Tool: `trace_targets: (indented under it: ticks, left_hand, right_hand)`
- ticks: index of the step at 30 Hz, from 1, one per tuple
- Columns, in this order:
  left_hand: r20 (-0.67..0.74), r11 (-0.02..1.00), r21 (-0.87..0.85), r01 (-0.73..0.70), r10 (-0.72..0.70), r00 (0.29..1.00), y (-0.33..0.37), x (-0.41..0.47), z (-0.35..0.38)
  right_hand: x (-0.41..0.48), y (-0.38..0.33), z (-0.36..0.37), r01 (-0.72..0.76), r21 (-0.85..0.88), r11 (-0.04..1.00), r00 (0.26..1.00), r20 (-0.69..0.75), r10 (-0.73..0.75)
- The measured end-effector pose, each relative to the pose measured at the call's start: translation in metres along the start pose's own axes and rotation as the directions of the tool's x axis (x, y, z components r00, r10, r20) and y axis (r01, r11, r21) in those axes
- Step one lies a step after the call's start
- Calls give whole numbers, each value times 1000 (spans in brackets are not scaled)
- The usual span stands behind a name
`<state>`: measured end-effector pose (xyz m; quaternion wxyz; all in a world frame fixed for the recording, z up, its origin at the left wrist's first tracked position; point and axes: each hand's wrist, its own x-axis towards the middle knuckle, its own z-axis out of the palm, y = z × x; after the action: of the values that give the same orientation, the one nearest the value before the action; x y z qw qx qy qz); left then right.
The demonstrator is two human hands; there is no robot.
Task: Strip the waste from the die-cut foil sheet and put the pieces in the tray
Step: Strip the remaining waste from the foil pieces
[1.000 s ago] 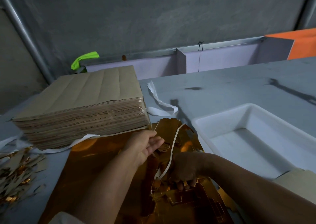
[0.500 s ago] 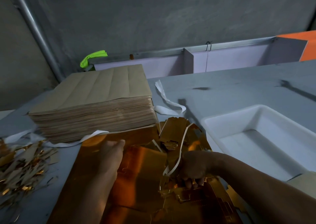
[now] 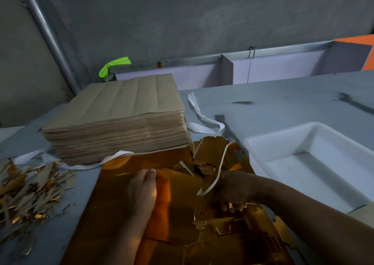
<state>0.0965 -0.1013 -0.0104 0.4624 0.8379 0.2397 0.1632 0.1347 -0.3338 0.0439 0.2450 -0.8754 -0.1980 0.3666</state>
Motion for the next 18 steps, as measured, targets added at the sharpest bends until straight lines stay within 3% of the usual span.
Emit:
trace_targets:
  ticks: [5, 11, 18]
  left_hand:
    - [24, 997, -83, 2, 0, 1000, 3, -2, -1]
    - [-54, 984, -181, 0, -10, 998, 4, -3, -3]
    - [-146, 950, -311, -26, -20, 989, -3, 0, -8]
  right_hand:
    - [1, -1, -1, -9, -144, 990, 995, -101, -6]
    - [3, 3, -3, 20, -109, 994, 944, -324, -54]
    - [0, 1, -3, 64, -103, 993, 941, -324, -94]
